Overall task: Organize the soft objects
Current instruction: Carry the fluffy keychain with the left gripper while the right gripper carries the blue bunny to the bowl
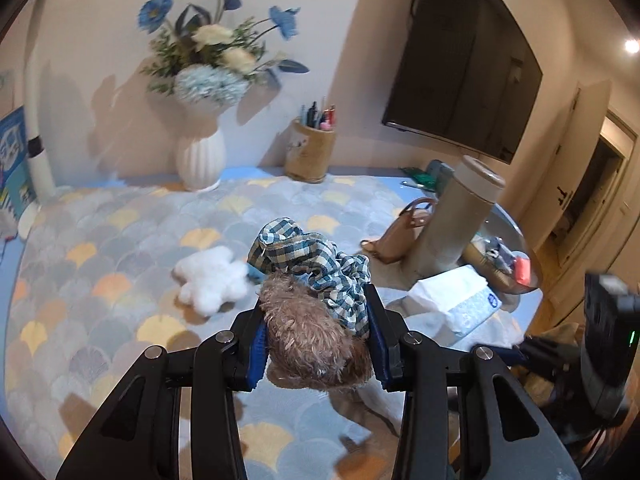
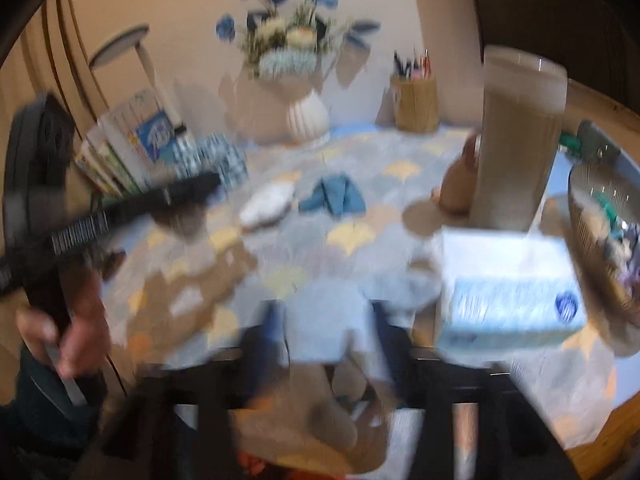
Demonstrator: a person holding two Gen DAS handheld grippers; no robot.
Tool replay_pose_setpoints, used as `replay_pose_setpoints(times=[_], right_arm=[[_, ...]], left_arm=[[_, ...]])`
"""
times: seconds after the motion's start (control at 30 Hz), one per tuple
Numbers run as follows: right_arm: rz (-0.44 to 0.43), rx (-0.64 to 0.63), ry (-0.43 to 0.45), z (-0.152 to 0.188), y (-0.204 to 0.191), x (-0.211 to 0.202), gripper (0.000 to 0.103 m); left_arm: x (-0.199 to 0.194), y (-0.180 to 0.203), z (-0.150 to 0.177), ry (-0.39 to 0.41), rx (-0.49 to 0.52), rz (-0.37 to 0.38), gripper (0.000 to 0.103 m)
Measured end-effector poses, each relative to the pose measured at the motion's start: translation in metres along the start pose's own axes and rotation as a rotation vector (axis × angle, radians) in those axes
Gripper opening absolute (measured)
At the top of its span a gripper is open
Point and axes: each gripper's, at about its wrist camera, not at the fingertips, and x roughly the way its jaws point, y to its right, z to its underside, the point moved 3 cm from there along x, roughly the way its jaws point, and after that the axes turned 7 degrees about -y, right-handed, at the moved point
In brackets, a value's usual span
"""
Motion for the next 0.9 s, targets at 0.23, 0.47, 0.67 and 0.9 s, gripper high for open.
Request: replay_pose_setpoints(times=[0.23, 0.47, 0.67, 0.9], right_arm=[[0.092, -0.009, -0.095, 0.028, 0.002, 0.045, 0.085], [0.255, -0.056, -0.068, 0.021, -0.002, 0.07, 0.083], [0.149, 0.022, -0.03, 0.018, 0.007, 0.048, 0.071], [-0.084, 0.103, 0.025, 0.011, -0.004, -0.002, 0.02]], left_arm=[[0.009, 0.003, 0.009, -0.029, 0.004, 0.014, 0.038], [0.007, 0.007, 0.014, -0.031, 0.014, 0.016, 0.038], [0.001, 0.015, 0.013, -0.015, 0.034, 0.01, 0.038], [-0.019, 0.044, 0.002, 0.023, 0.096, 0.066, 0.039]])
